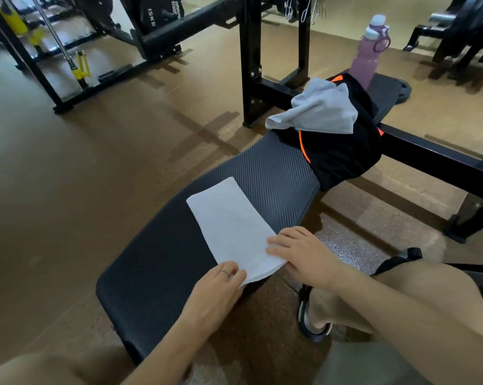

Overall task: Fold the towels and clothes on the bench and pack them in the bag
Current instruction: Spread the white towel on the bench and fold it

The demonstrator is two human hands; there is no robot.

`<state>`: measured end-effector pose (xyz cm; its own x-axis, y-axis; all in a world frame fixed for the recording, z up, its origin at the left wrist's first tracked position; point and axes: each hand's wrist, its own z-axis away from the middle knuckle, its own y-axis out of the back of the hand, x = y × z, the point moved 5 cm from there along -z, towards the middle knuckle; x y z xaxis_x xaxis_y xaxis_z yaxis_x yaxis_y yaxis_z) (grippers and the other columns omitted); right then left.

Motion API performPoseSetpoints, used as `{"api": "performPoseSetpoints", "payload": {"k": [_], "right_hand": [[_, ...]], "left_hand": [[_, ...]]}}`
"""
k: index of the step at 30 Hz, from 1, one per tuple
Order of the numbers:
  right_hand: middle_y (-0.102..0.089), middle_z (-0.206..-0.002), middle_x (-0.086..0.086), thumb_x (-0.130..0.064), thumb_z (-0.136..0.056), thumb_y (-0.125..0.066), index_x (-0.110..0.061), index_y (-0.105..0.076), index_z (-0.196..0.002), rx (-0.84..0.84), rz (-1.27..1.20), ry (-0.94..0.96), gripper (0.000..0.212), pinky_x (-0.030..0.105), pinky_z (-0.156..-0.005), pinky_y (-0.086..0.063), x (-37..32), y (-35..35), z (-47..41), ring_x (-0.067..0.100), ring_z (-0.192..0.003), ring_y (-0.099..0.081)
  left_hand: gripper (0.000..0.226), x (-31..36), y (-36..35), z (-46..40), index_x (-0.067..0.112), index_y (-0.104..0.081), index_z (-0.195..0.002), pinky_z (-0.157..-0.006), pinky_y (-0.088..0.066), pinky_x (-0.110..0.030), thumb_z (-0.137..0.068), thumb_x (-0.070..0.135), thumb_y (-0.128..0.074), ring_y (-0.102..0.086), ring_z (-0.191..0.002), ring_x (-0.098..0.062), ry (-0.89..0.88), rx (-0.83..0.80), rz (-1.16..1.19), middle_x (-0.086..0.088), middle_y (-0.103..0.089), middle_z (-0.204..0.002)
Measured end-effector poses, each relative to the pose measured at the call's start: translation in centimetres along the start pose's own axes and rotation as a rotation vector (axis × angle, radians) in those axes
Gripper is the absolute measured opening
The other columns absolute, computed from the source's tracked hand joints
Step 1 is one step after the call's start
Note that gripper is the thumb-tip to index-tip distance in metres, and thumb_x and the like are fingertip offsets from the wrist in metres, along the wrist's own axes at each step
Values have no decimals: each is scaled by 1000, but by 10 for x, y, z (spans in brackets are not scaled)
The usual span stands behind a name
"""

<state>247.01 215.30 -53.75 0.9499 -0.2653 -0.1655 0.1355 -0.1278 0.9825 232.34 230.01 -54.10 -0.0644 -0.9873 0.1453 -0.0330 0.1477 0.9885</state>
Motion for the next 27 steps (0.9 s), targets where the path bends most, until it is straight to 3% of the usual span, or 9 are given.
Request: {"api": "performPoseSetpoints", "payload": {"k": [2, 4, 7, 10, 13, 16, 19, 22, 27], "right_hand": [[-61, -125, -16, -34, -88, -43, -32, -65, -114, 9, -78, 3, 34, 32, -105, -38, -7, 5, -1, 12, -118, -50], [-65, -114, -17, -33, -86, -49, -30, -69, -105, 24, -228, -68, 28, 31, -99, -42, -6, 5, -5, 9, -108, -55], [-65, -94, -13, -36, -89, -53, -26, -65, -86, -38, -445, -225, 16, 40, -81, -48, 2, -1, -15, 9, -89, -57], [-58, -86, -8, -52, -89, -48, -20, -51, -72, -132, -571, -387, 36, 45, -77, -50, 8, -5, -25, 11, -83, -56], [-55, -84, -5, -60, -92, -46, -21, -52, -73, -158, -554, -471, 44, 41, -75, -47, 8, -4, -29, 14, -79, -55], [-53, -81, 1, -53, -99, -45, -15, -52, -74, -119, -588, -564, 46, 37, -66, -41, 9, -7, -30, 17, -74, -53], [-51, -78, 4, -49, -102, -44, -11, -51, -72, -64, -550, -617, 48, 34, -61, -36, 6, -12, -33, 16, -70, -50], [-46, -72, -2, -46, -103, -42, -21, -41, -65, 3, -417, -622, 45, 31, -57, -30, 4, -15, -35, 12, -67, -45], [-47, -77, -3, -46, -103, -38, -20, -46, -71, 69, -162, -652, 42, 37, -70, -44, 5, -21, -33, 18, -76, -48]], "left_hand": [[19, -12, 10, 8, 21, -58, -106, -73, -54, -30, -101, 37, -50, -63, -90, -15, 44, -16, 96, 5, -61, -107], [29, -26, 18, 14, 24, -55, -111, -74, -50, -30, -105, 45, -37, -60, -87, -10, 210, -59, 297, 9, -60, -101], [16, -39, 22, 17, 30, -55, -105, -64, -42, -22, -105, 43, -45, -57, -74, -6, 377, -11, 509, 10, -60, -81], [16, -45, 18, 14, 33, -56, -93, -61, -42, -26, -105, 40, -48, -56, -66, -8, 495, 48, 650, 7, -59, -72], [21, -52, 12, 9, 33, -56, -88, -61, -46, -35, -105, 41, -47, -57, -67, -13, 582, 70, 709, 6, -61, -74], [23, -55, 9, 3, 31, -55, -86, -59, -40, -33, -105, 39, -47, -53, -65, -16, 640, 99, 759, 2, -60, -74], [24, -58, 7, -2, 28, -53, -83, -59, -37, -33, -105, 37, -47, -47, -63, -11, 692, 122, 765, 1, -57, -71], [25, -62, 6, -7, 28, -48, -83, -57, -36, -35, -105, 39, -43, -46, -61, -14, 727, 118, 688, 0, -54, -70], [26, -58, 10, -17, 21, -38, -85, -57, -41, -38, -108, 32, -32, -47, -61, -21, 668, 63, 358, -1, -50, -70]]}}
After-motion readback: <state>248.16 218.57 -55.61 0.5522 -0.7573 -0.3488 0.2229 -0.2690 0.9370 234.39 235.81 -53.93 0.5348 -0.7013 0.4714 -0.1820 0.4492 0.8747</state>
